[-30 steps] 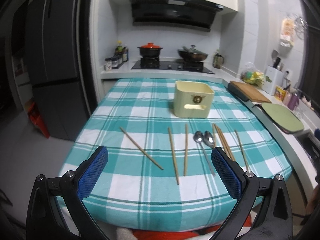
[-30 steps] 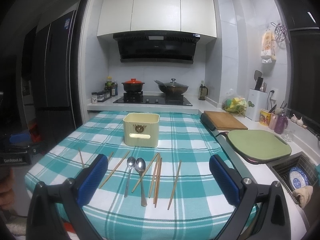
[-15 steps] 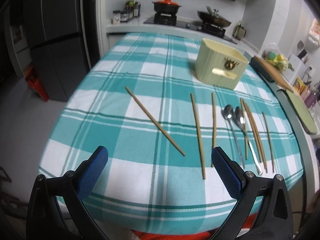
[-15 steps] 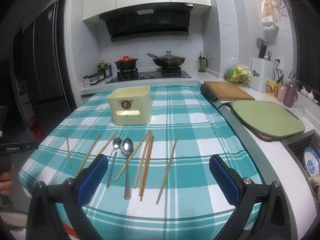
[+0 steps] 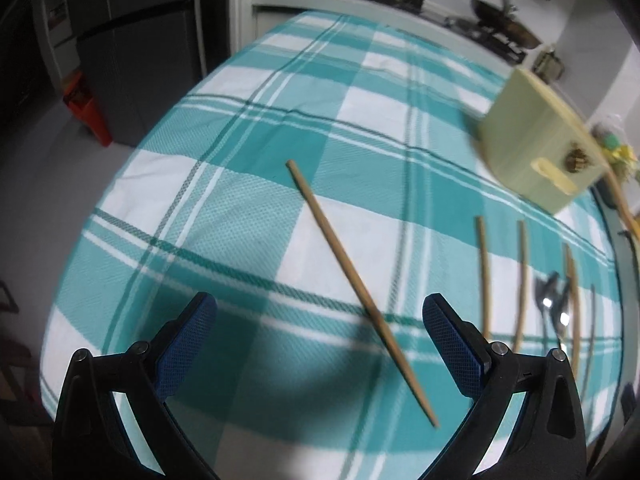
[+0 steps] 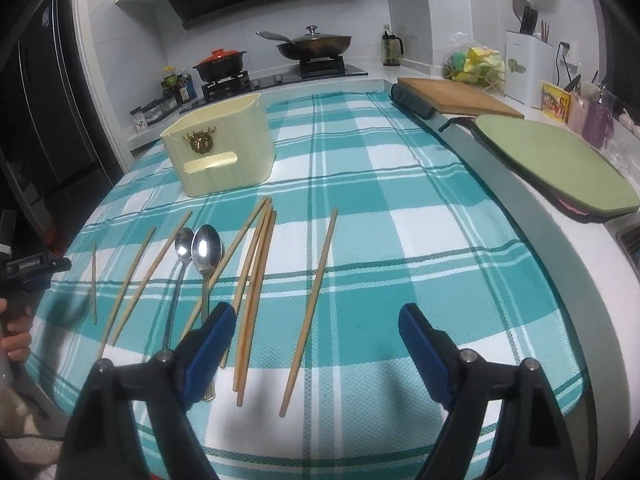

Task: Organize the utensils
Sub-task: 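Grasp a loose chopstick with the left gripper while the right gripper grasps another chopstick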

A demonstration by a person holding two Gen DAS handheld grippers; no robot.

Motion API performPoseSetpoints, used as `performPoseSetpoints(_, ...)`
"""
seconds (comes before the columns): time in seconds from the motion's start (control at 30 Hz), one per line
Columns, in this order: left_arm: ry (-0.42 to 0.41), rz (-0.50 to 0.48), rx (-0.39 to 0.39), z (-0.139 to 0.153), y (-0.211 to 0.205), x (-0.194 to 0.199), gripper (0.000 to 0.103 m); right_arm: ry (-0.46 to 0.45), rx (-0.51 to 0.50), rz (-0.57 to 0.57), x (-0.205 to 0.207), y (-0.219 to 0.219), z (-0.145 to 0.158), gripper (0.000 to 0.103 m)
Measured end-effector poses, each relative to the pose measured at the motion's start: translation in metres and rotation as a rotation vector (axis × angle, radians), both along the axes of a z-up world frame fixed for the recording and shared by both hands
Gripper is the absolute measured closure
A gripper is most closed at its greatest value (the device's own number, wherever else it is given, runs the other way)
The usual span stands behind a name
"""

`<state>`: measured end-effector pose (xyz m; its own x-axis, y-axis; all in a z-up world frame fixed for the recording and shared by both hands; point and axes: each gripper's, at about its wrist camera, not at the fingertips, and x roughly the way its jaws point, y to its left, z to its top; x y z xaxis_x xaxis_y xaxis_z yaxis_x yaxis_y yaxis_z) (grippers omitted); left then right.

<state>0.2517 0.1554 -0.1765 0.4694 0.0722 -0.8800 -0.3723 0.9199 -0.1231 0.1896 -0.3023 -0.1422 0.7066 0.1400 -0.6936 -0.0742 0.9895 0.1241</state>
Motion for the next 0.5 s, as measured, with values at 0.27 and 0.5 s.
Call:
performPoseSetpoints(0.27,0.082,-0.032,0.107,-0.035,0.005,0.048,0.0,0.082,0.01,0.0,0.028,-0.005,-0.017,0.023)
performPoseSetpoints(0.5,0.074,-0.168,0.101,-0.036,0.012,0.068,0.0,0.228,-0.009,0.056,0.07,0.007,-0.049,0.039)
